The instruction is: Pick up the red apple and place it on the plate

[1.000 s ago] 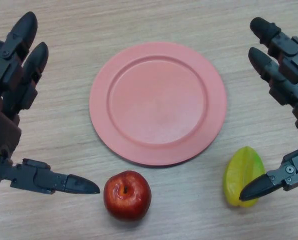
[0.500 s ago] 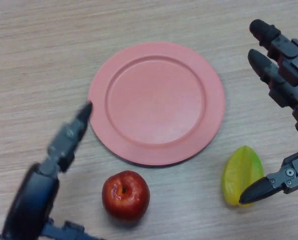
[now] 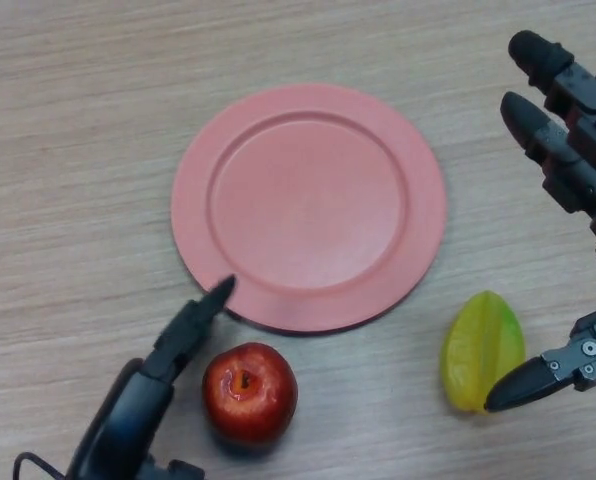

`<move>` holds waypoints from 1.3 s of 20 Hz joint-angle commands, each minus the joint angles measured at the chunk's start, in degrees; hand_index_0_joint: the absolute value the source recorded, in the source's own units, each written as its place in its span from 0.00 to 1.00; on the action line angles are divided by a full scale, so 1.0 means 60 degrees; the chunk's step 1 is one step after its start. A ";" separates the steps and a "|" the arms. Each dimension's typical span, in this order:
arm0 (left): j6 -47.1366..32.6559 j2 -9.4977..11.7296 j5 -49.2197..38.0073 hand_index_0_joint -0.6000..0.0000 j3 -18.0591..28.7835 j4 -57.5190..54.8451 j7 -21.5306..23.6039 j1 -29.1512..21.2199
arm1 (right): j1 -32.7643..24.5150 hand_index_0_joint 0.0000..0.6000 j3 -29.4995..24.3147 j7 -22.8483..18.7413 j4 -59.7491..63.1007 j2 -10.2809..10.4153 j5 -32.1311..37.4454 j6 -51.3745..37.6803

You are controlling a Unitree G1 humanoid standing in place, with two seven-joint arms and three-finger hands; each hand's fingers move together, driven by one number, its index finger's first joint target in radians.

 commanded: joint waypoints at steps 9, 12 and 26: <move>-0.0797 0.0406 0.0697 0.00 0.0532 -0.2108 0.0339 0.0040 | 0.0046 0.00 -0.1138 -0.0415 -0.0683 -0.0187 0.0863 -0.0894; 0.1167 0.0287 0.1081 0.00 0.0192 -0.2453 0.0031 -0.1708 | -0.0022 0.00 -0.1131 -0.0447 -0.0897 -0.0225 0.0848 -0.0631; 0.3051 -0.0020 0.0618 1.00 -0.0060 -0.0299 0.0831 -0.4771 | 0.0044 0.00 -0.1239 -0.0220 -0.0977 -0.0236 0.0469 -0.0578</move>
